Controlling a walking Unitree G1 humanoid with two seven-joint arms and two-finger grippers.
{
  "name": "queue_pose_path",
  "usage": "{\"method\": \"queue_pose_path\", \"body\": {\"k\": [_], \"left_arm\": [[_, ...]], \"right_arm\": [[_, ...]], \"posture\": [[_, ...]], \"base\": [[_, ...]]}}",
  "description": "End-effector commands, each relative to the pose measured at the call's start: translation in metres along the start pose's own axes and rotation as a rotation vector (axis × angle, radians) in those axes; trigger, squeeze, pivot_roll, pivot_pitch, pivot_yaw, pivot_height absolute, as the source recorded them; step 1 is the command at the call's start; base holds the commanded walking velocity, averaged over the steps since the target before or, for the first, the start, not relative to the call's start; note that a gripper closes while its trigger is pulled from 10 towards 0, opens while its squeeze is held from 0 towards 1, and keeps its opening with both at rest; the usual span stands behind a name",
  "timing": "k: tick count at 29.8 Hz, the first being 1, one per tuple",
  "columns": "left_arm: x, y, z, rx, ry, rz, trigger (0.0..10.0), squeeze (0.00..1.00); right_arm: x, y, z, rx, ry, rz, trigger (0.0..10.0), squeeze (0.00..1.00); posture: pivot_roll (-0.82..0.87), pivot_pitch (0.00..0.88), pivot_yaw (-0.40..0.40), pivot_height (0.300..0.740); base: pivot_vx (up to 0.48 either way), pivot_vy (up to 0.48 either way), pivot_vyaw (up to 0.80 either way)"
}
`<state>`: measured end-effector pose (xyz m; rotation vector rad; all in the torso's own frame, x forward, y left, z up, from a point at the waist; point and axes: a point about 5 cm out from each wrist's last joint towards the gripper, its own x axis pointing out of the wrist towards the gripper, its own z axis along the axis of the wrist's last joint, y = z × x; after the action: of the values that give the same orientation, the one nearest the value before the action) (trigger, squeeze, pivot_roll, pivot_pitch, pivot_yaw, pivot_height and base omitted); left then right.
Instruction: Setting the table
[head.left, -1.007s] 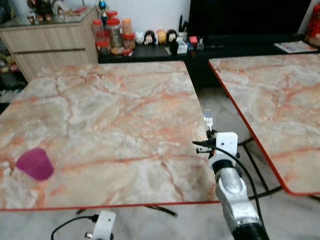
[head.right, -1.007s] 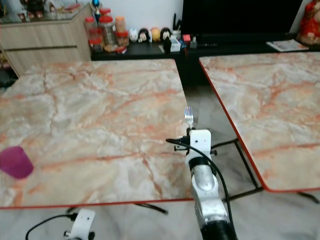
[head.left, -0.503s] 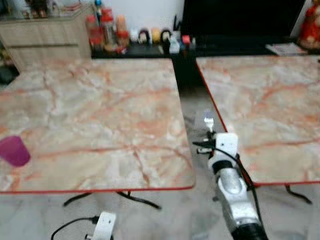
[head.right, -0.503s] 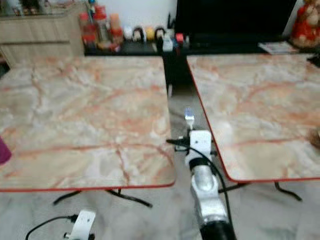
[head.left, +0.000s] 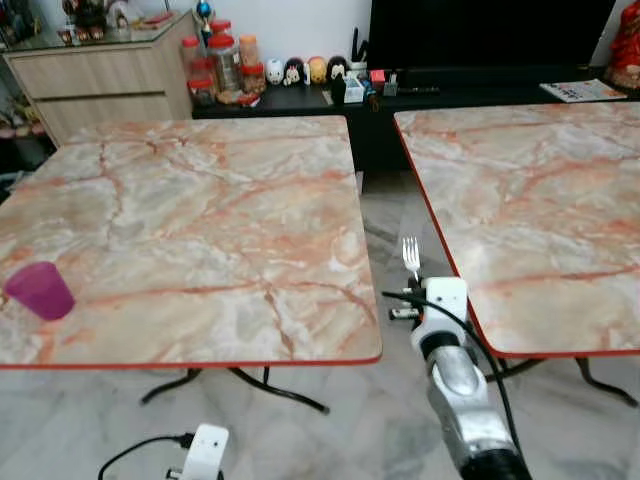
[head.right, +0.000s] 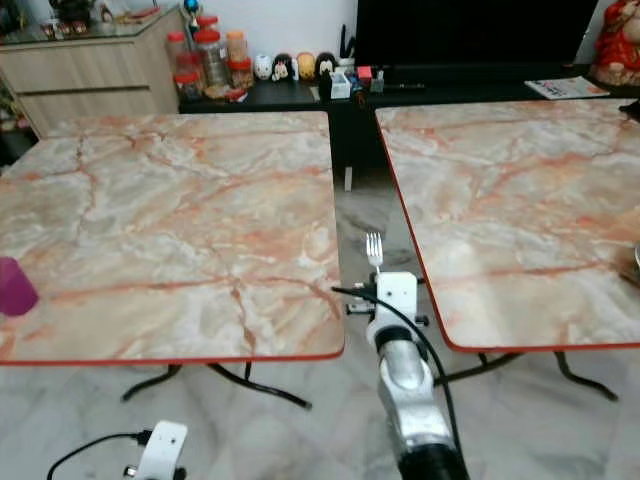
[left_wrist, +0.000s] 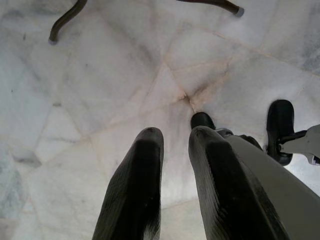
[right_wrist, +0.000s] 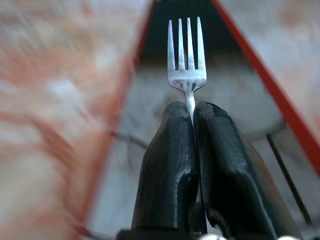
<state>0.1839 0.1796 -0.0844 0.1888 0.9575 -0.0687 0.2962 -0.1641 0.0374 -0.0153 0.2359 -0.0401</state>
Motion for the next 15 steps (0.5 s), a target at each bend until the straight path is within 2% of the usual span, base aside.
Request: {"method": "queue_pose_path", "body": {"k": [1, 8, 15], "left_arm": [[0.0, 0.004, -0.002, -0.013, 0.013, 0.008, 10.0, 0.0], [-0.001, 0.002, -0.005, -0.018, 0.019, 0.002, 10.0, 0.0], [0.0, 0.001, -0.004, -0.022, 0.019, -0.001, 10.0, 0.0]], "right_arm": [[-0.001, -0.001, -0.009, 0.007, 0.033, 0.003, 10.0, 0.0], [-0.008, -0.014, -0.038, -0.014, 0.148, -0.034, 10.0, 0.0], [-0.027, -0.021, -0.08, -0.045, 0.345, -0.026, 10.0, 0.0]], "posture": [[-0.09, 0.0, 0.019, 0.74], [-0.09, 0.0, 0.022, 0.74], [-0.1, 0.0, 0.019, 0.74]], "base": [[0.0, 0.0, 0.0], [0.0, 0.0, 0.0], [0.0, 0.0, 0.0]]}}
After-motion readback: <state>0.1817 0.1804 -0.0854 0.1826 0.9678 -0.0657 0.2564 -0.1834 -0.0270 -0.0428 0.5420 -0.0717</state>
